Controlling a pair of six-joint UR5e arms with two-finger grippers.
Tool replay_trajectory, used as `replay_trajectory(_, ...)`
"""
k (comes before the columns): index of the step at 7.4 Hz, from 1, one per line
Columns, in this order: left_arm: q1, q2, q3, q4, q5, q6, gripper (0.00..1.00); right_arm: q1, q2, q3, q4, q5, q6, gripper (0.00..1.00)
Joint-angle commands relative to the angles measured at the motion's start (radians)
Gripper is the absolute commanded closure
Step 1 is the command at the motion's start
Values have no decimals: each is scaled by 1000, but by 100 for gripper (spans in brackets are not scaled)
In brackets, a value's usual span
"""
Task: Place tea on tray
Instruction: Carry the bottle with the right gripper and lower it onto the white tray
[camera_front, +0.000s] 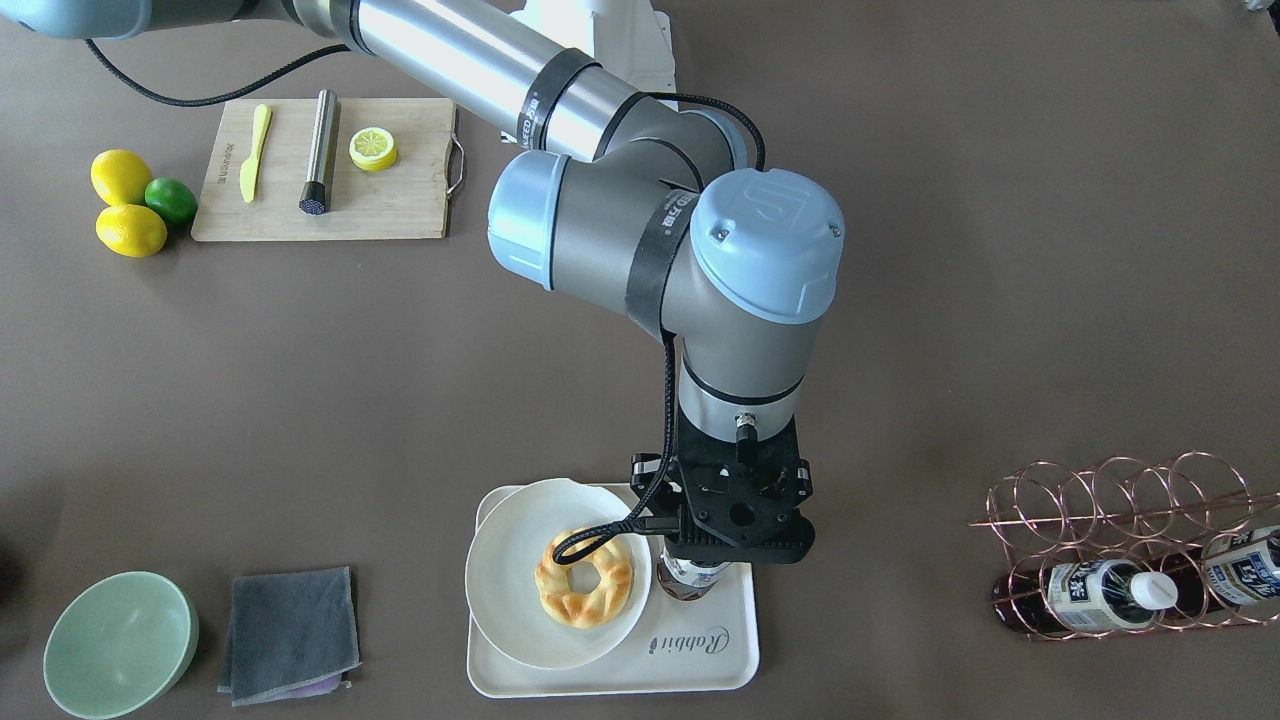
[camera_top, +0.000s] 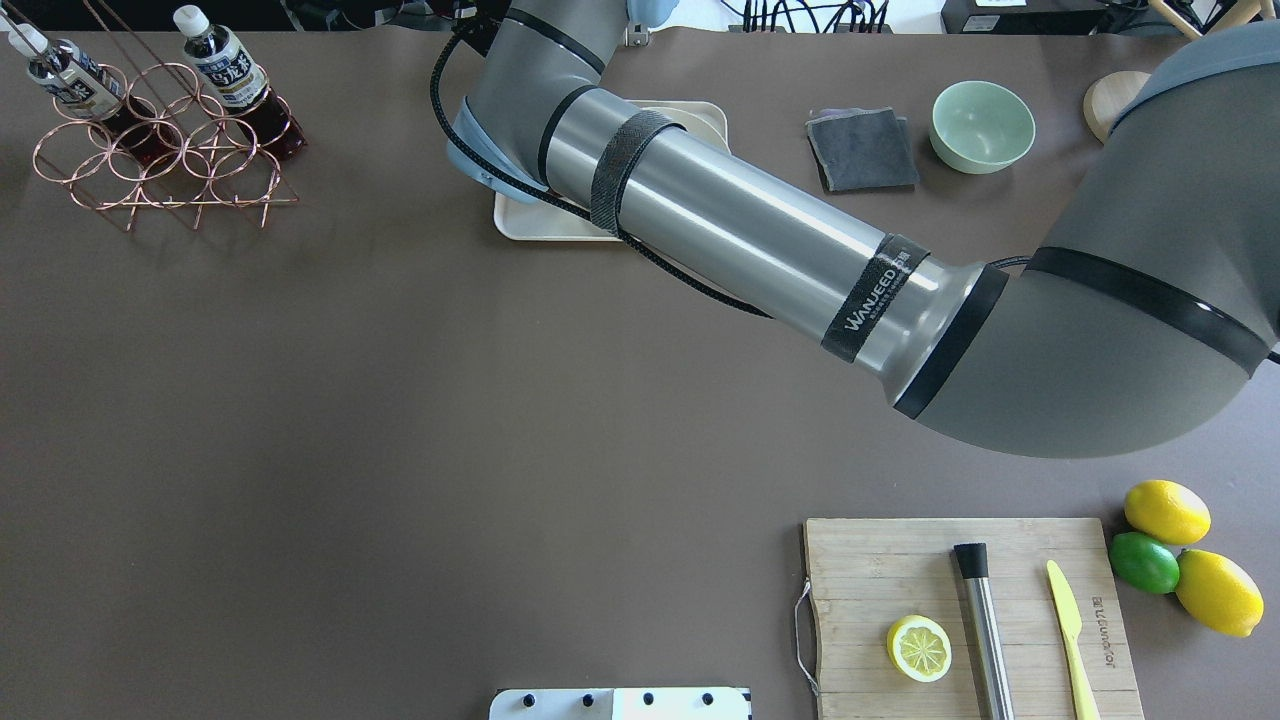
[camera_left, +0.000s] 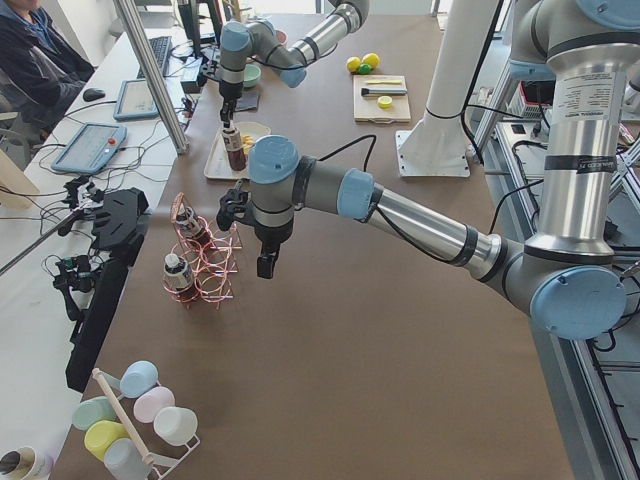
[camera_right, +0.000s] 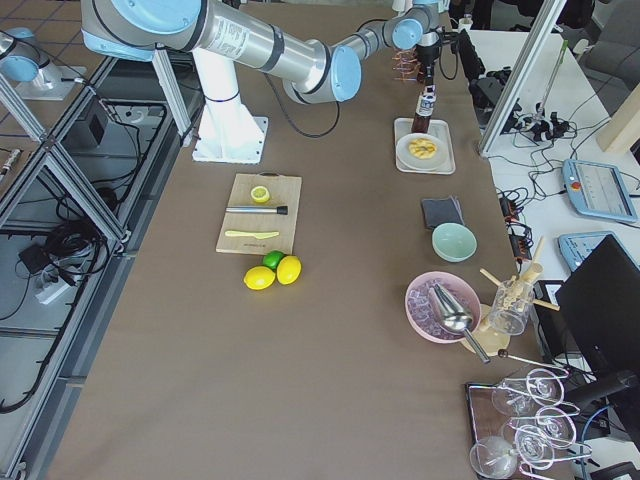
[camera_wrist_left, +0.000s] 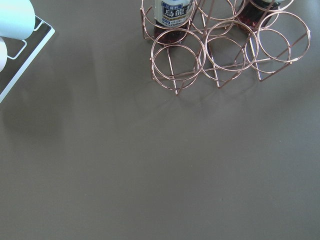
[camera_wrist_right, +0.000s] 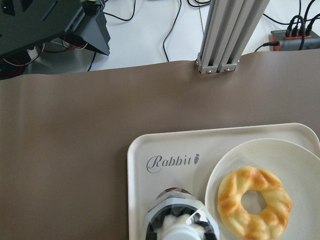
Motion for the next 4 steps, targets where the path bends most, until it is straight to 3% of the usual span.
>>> replay_trajectory(1,-15,3,-15,3,-1,-1,3,8,20,-17,8,56,1,34)
replay_trajectory(2,-20,3,-13,3,-1,-1,3,8,20,-17,21,60,-5,0)
replay_trajectory(4,-23,5,-13,5,-1,-1,3,6,25,-11,27,67,-9,0)
